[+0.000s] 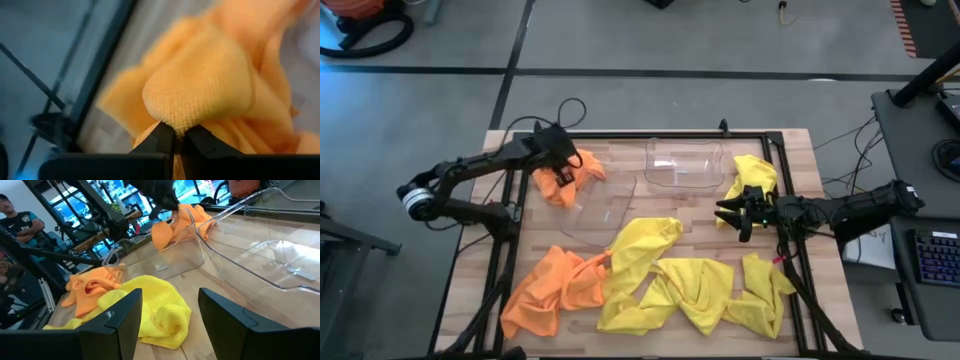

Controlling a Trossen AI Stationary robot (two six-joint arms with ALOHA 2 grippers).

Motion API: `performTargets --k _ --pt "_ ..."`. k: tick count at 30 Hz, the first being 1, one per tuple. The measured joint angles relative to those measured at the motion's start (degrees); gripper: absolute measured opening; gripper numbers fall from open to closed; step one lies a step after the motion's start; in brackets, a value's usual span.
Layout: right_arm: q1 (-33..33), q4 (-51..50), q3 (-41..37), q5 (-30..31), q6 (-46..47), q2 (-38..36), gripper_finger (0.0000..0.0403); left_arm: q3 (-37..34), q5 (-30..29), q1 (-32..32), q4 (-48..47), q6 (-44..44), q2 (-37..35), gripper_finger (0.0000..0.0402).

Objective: Sort microfiber towel by color & place in baskets
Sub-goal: Put the orange microfiber towel into the left transparent bin

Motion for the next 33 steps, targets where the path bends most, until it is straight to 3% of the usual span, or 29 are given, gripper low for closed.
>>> performTargets --k 13,19,28,33 --pt "-0.01 0.27 0.0 0.04 -0.03 0.0 0.0189 11.38 -3.13 0.0 -2.65 2.51 -15.34 0.0" --pt "-0.02 0.27 0.0 0.06 -0.07 0.0 0.0189 19.42 -10.33 0.0 -4.15 6.38 -19.83 0.0" --pt "-0.02 0.27 0.0 0.28 -0.5 0.0 0.0189 33.06 -7.91 -0.13 -2.38 4.32 -21.38 0.0" --pt "-0.02 0.27 0.0 0.28 -0.5 0.0 0.0189 41.38 0.04 -0.17 -2.07 0.97 -21.28 0.0"
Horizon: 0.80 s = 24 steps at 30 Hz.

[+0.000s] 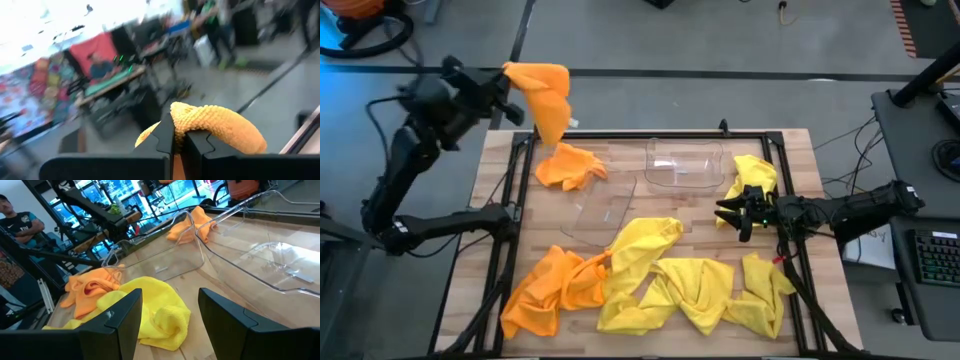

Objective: Sort microfiber towel by color & place in baskets
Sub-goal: Put the orange microfiber towel into the left transparent bin

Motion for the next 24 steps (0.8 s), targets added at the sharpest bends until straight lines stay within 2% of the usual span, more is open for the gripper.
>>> performTargets --k 3,5,8,10,17,24 --pt "0.0 0.0 0.0 0.02 0.0 0.0 0.0189 3.8 7.6 0.0 0.05 -4.06 -0.02 0.0" --pt "0.0 0.0 0.0 0.02 0.0 0.0 0.0189 5.38 14.81 0.0 0.45 -8.83 -0.04 0.0" --pt "0.0 0.0 0.0 0.02 0.0 0.0 0.0189 5.99 26.2 -0.06 1.18 -16.02 -0.09 0.0" --pt "0.0 0.0 0.0 0.02 0.0 0.01 0.0189 5.38 30.39 -0.41 1.73 -20.87 -0.07 0.0" --pt "0.0 0.0 0.0 0.02 0.09 0.01 0.0189 0.17 31.83 -3.41 4.82 -32.27 -0.07 0.0" --pt "0.0 0.0 0.0 0.04 0.48 0.0 0.0189 -5.88 31.82 -9.44 10.64 -34.59 1.03 0.0"
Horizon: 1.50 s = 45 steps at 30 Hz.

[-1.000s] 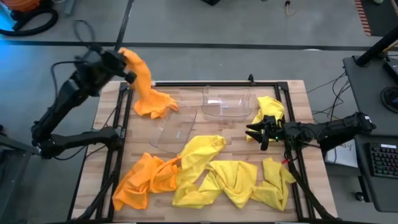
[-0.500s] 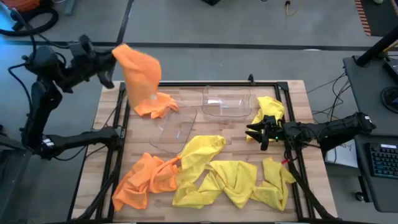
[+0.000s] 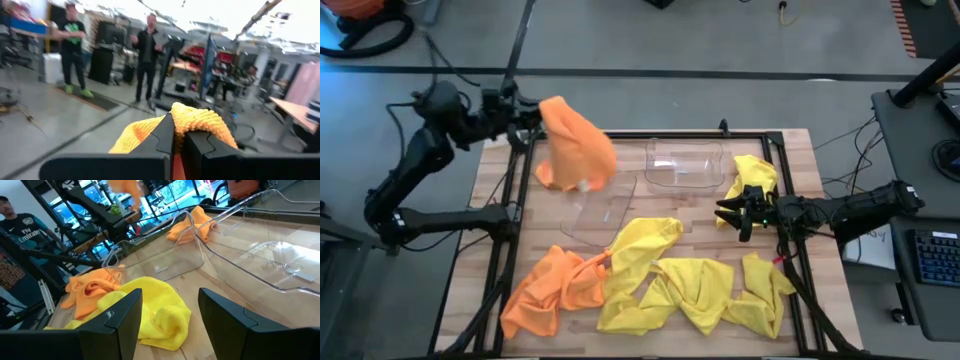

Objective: Sort microfiber towel by color & place in baskets
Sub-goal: Put the orange microfiber towel into the left transparent bin

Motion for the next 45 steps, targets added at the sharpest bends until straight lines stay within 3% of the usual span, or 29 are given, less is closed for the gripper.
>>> performTargets --k 9,32,39,45 --pt "0.0 0.0 0.0 0.0 0.02 0.0 0.0189 -7.5 -6.31 -6.69 3.85 0.28 1.21 0.0" --pt "0.0 0.0 0.0 0.02 0.0 0.0 0.0189 -19.91 -7.65 -11.87 3.82 -7.02 1.44 0.0" --pt "0.0 0.0 0.0 0.0 0.0 0.01 0.0189 -20.22 -8.07 -12.85 -9.39 -7.91 1.38 0.0" --pt "0.0 0.0 0.0 0.0 -0.02 0.01 0.0189 -20.11 -15.49 -12.85 -20.77 -8.37 1.77 0.0"
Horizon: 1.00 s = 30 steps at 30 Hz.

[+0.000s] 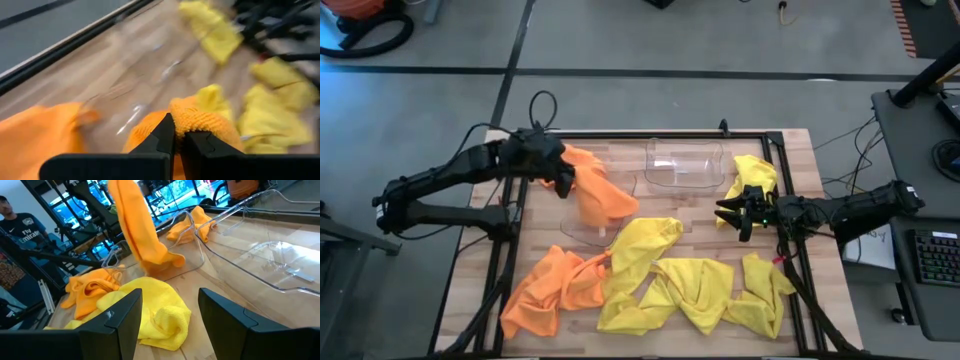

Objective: Sort microfiber towel by color & place in baskets
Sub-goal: Put the orange microfiber towel into the left transparent bin

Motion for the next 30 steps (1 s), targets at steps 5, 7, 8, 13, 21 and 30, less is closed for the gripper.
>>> performTargets --k 5,7,8,13,21,30 --pt "0.0 -0.02 0.0 0.0 -0.02 -0.01 0.0189 0.19 -8.99 0.02 -7.04 0.0 0.11 0.0" --pt "0.0 -0.02 0.0 0.0 -0.02 0.02 0.0189 1.26 -13.66 0.02 -10.51 -0.01 0.28 0.0" --pt "0.0 -0.02 0.0 0.0 -0.04 -0.01 0.0189 1.93 -15.89 0.02 -11.87 -0.01 0.33 0.0" --pt "0.0 -0.02 0.0 0.0 -0.07 0.0 0.0189 4.75 -20.21 0.02 -13.52 0.87 0.53 0.0" --pt "0.0 -0.04 0.0 0.0 -0.17 0.02 0.0189 3.56 -10.91 -1.95 -3.08 1.18 2.2 0.0" --pt "-0.01 -0.27 0.0 0.0 -0.17 0.01 0.0189 3.56 -10.63 -5.4 2.97 1.42 9.63 0.0"
